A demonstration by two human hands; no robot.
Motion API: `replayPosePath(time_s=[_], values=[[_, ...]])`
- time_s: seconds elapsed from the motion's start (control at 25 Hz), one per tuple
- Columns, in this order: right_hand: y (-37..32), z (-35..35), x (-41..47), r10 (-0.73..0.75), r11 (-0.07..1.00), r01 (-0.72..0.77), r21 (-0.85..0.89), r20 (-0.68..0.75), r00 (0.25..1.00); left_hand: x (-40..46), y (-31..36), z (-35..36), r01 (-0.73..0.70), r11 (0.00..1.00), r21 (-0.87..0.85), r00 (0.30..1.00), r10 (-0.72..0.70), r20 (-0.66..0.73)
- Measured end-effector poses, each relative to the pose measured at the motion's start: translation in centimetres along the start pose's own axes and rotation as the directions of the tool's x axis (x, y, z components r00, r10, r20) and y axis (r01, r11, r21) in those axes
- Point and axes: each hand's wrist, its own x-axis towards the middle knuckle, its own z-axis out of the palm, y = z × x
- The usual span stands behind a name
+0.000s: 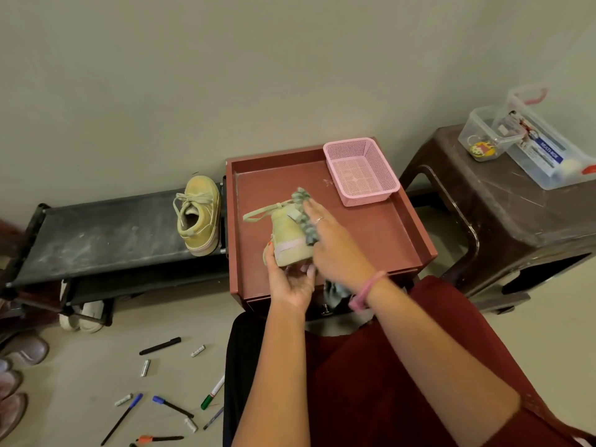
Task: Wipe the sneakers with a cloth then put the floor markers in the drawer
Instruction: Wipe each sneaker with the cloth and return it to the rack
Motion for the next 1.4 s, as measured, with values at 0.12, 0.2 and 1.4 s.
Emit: replayPosePath(time_s=[0.12, 0.2, 1.4], values=[[-0.6, 3.4, -1.8, -0.242, 0.928, 0.214, -0.304, -0.058, 0.968, -0.5, -0.4, 0.7, -0.119, 0.976, 0.181, 0.991, 0.104, 0.087], [0.0, 3.5, -1.8, -0.229, 0.907, 0.201, -0.369, -0.033, 0.973, -0.7, -0.6, 0.8, -0.148, 0.973, 0.178, 0.984, 0.126, 0.128], [-0.3, 1.3, 1.3, -0.103, 0.994, 0.098, 0.049, 0.125, 0.987, -3.5, 3.6, 2.1, -0.227, 0.947, 0.226, 0.973, 0.23, 0.012]])
